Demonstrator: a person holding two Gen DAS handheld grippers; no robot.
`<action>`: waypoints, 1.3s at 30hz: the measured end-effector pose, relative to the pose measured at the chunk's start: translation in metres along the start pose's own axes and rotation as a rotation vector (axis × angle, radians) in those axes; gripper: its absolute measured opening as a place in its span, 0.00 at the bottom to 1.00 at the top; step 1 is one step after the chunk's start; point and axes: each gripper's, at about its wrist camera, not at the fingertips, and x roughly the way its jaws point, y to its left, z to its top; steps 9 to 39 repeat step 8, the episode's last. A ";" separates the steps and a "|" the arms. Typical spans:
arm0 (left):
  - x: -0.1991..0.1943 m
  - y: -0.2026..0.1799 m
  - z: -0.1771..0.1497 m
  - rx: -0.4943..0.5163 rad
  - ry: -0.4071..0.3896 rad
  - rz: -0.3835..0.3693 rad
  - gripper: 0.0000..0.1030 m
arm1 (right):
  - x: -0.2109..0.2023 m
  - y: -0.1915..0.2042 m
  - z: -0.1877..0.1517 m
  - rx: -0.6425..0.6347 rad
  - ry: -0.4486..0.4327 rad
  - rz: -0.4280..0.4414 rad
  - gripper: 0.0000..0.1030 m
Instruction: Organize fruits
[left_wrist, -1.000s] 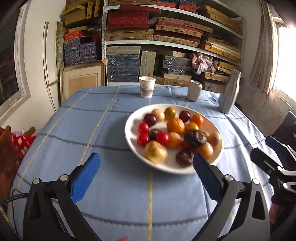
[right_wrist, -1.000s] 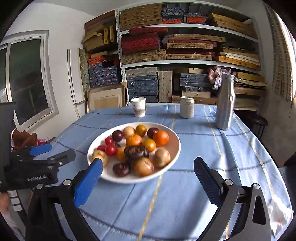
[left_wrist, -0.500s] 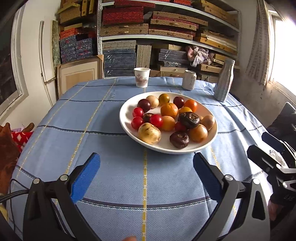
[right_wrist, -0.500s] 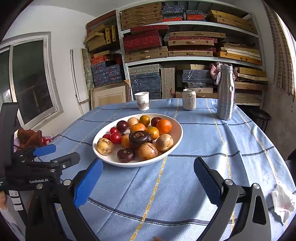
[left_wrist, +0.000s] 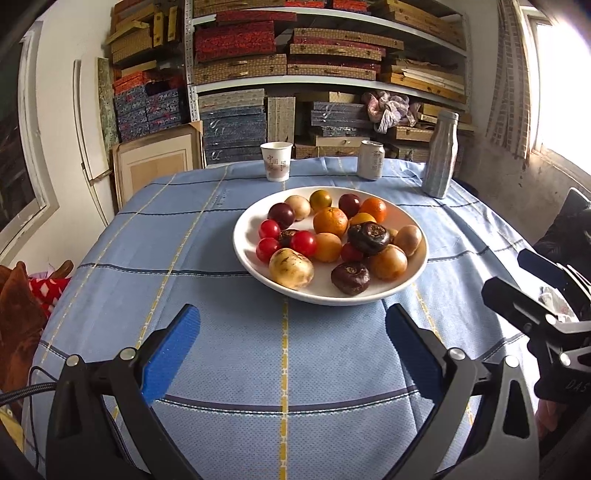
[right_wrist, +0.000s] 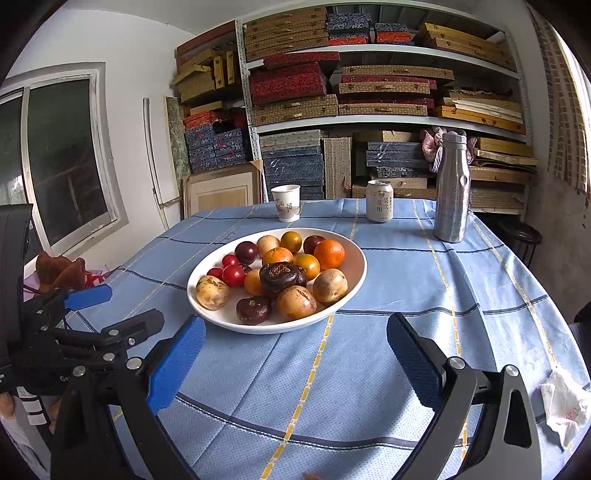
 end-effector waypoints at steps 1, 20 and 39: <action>0.000 0.000 0.000 -0.001 0.002 -0.003 0.96 | 0.000 0.000 0.000 -0.001 -0.001 -0.001 0.97; 0.000 0.000 0.000 -0.005 -0.001 -0.008 0.96 | -0.001 -0.001 0.002 0.001 -0.005 -0.001 0.97; 0.000 0.000 0.000 -0.005 -0.001 -0.008 0.96 | -0.001 -0.001 0.002 0.001 -0.005 -0.001 0.97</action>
